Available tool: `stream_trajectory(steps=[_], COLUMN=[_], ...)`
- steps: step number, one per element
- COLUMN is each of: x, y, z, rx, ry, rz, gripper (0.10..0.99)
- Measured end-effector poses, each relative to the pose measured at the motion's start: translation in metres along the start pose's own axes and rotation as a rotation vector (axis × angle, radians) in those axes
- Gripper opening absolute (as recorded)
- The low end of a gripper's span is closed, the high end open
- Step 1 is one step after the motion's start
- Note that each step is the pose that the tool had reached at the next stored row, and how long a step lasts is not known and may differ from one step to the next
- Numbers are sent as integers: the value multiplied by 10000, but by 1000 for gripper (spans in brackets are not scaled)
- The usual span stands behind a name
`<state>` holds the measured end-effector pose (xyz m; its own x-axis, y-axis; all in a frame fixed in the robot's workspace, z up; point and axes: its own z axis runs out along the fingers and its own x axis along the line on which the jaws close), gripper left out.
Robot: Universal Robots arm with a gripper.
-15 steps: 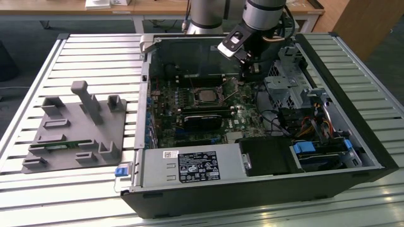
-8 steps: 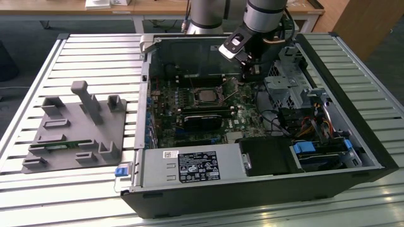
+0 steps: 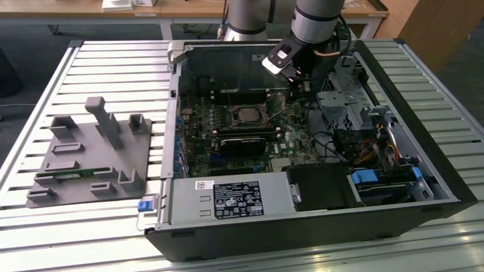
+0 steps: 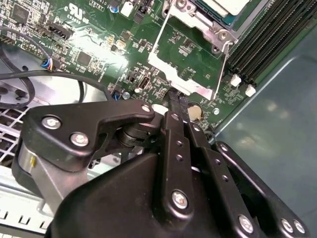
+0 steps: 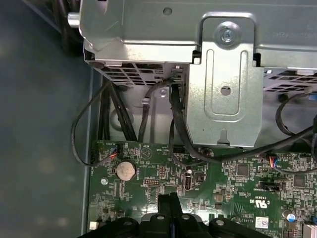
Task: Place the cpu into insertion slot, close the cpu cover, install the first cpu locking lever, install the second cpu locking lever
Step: 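Close the cpu cover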
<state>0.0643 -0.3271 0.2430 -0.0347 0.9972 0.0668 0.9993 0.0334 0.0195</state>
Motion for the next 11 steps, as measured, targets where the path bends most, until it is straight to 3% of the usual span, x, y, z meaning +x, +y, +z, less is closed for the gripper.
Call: stream_trajectory(steps=[3,11], x=[3,9], y=[-40,-235], z=[3,0], rx=[0,0], ry=[-1,-1], rz=[0,1], gripper=[106,106])
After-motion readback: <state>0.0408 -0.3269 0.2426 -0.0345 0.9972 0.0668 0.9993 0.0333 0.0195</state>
